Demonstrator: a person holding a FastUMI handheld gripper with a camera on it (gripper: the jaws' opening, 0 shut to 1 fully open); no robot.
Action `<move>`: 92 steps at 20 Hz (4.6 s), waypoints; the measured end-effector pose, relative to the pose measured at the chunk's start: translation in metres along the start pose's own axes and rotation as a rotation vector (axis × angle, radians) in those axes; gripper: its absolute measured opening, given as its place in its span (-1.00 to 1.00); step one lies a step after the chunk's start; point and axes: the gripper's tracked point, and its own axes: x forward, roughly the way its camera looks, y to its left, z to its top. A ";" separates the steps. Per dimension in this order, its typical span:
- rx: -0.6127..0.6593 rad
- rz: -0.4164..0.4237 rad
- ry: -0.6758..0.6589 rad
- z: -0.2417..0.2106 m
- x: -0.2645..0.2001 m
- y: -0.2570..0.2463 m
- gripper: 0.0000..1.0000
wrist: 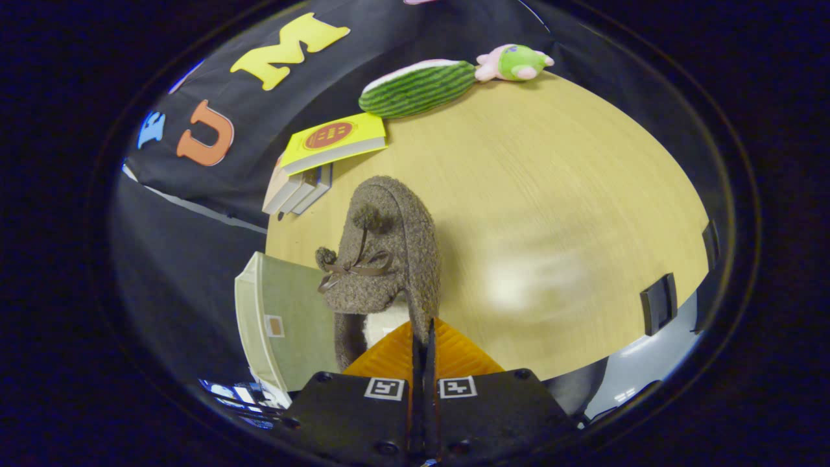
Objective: Open the storage box then place both shoes into the box .Put the left shoe in first, then the right shoe, with the right side of both shoes facing outward in a uniform manner.
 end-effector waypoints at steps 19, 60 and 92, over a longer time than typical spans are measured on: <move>-0.099 0.107 0.012 -0.082 0.015 0.237 -0.88; -0.607 -0.014 -1.110 0.018 -0.189 0.126 1.00; -0.662 0.046 -1.162 -0.022 -0.202 0.150 1.00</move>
